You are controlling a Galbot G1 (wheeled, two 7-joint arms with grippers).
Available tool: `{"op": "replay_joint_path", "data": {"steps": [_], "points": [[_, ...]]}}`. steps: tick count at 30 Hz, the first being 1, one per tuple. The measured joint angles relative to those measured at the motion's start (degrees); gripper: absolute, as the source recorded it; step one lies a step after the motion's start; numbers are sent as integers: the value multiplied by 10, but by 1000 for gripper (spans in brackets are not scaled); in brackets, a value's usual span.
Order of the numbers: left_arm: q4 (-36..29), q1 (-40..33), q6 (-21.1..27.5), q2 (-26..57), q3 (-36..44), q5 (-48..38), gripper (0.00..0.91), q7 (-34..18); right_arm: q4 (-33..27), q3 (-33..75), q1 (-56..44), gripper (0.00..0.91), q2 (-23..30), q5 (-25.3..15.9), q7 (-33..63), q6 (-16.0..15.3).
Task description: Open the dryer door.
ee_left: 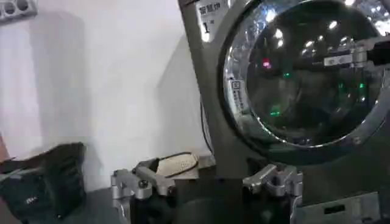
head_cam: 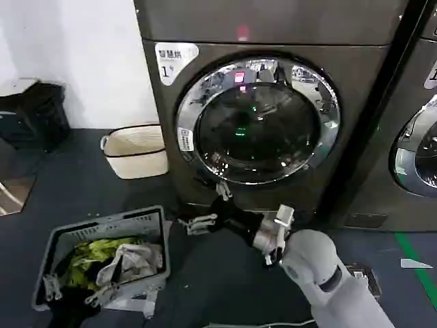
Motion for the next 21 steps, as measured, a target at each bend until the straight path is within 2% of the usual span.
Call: {"op": "replay_joint_path", "data": {"steps": [9, 17, 21], "points": [[0, -9, 36, 4, 9, 8, 907, 2, -56, 19, 31, 907, -15, -9, -31, 15], [0, -13, 77, 12, 12, 3, 907, 0, -126, 9, 81, 907, -6, -51, -10, 39], [0, -16, 73, 15, 6, 10, 907, -2, -162, 2, 102, 907, 7, -61, 6, 41]]}}
